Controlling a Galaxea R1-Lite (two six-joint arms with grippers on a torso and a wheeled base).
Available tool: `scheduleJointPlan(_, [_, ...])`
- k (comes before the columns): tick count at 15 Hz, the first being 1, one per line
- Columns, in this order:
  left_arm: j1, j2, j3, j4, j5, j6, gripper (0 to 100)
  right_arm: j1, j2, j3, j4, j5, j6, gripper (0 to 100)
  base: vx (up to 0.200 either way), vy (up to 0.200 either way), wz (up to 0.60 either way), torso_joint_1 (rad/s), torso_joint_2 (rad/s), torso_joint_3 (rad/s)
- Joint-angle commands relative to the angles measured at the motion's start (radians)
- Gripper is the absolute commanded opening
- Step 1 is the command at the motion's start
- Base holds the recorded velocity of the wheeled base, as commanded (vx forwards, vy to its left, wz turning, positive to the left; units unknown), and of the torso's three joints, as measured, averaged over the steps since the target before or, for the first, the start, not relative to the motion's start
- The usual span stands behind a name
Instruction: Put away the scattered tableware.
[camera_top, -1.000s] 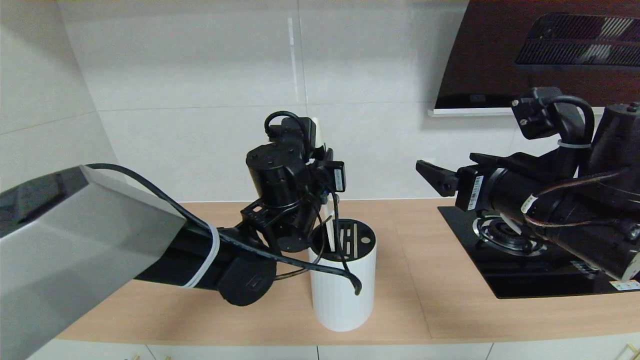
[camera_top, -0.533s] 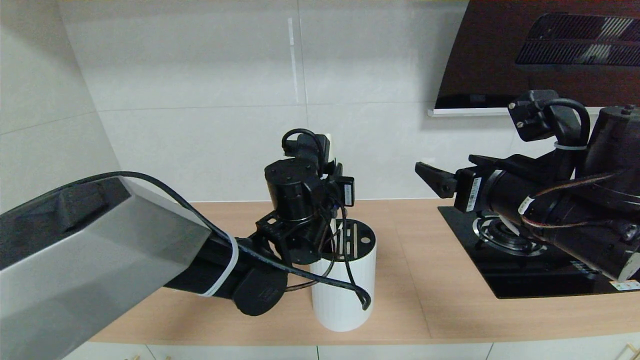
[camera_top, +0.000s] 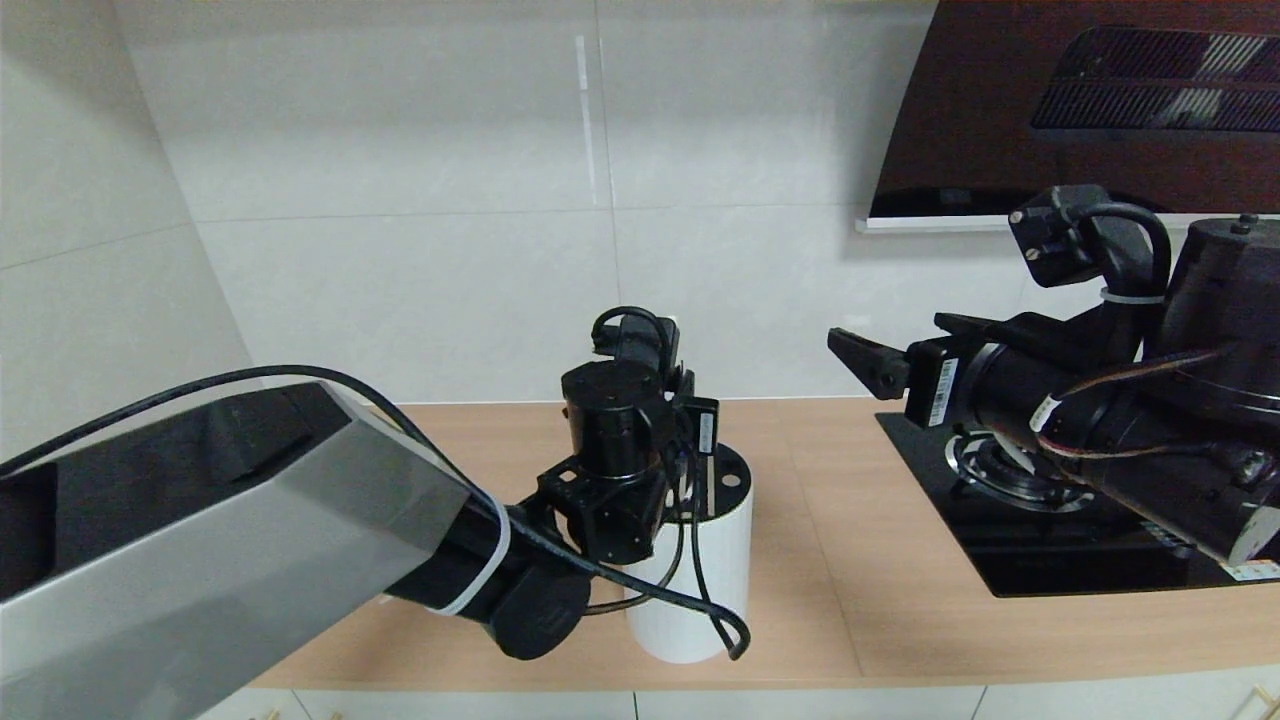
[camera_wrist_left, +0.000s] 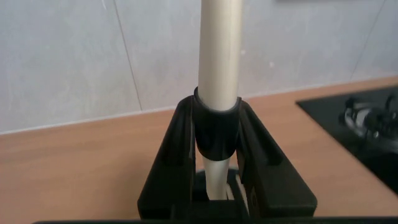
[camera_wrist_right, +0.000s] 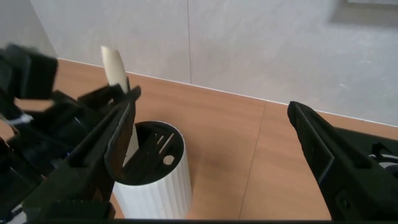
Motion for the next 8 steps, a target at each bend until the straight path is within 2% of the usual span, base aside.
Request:
scheduleJointPlan(1, [0.000,0.011,0.026,-0.003,-0.001,-0.001,0,0.001,0.003,0.000,-0.001,0.000,0.000,100,0.000,0.000,0.00,0.000,0.00,0.000])
scheduleJointPlan(4, [0.000,0.029,0.052,-0.006,0.001,-0.014,0,0.001,0.003,0.000,-0.001,0.000,0.000,100,0.000,0.000,0.00,0.000,0.00,0.000])
scheduleJointPlan(8, [0.000,0.029,0.058,-0.006,0.001,-0.014,0,0.001,0.002,0.002,-0.001,0.000,0.000,100,0.000,0.000,0.00,0.000,0.00,0.000])
